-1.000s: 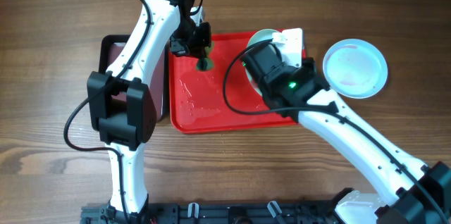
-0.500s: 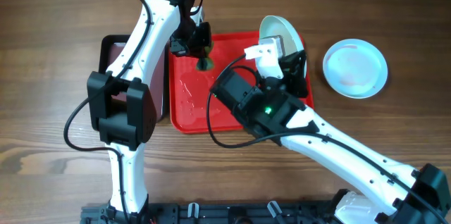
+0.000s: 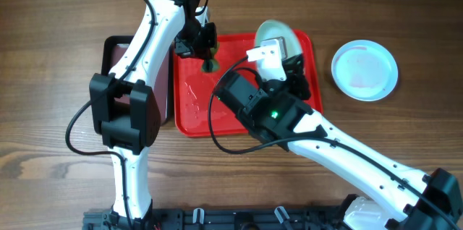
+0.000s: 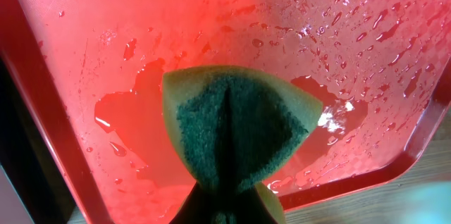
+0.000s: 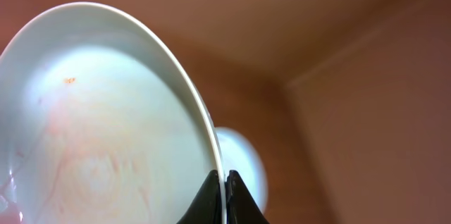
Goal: Clean dirty plates on tray and stack at the side
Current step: 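Carry the blue plate right and stack it on the plate pile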
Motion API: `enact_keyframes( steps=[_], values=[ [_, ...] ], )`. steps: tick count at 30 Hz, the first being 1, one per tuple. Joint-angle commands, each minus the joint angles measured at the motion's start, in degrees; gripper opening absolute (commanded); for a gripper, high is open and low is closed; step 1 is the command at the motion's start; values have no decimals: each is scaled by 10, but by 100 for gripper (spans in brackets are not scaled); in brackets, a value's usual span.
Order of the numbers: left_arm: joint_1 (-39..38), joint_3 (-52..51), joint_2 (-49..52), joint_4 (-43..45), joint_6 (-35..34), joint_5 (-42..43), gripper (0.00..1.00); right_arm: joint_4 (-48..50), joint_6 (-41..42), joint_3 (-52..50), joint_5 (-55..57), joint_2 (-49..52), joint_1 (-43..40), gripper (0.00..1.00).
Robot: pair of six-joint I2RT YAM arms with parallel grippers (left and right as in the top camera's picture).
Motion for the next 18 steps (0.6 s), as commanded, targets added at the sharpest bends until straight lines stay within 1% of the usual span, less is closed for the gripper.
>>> enact_keyframes(
  steps=[1,4,5,9,12,14,18],
  values=[
    [-3,-4,3,2,-3,14,4,-9,67,0,-243,-11,-33,4],
    [-3,-4,3,2,-3,14,4,-8,73,-2,-381,-11,-93,4],
    [-3,-4,3,2,-3,14,4,-8,73,-2,-409,-11,-113,4],
    [-3,-4,3,2,-3,14,4,9,71,-2,-565,-11,-253,4],
    [-3,-4,3,2,-3,14,4,26,69,-2,-658,-11,-367,4],
    [-3,-4,3,4,-3,14,4,34,70,-2,-697,-9,-459,4],
    [-3,-4,3,11,-3,14,4,31,71,-2,-708,3,-584,4]
  ],
)
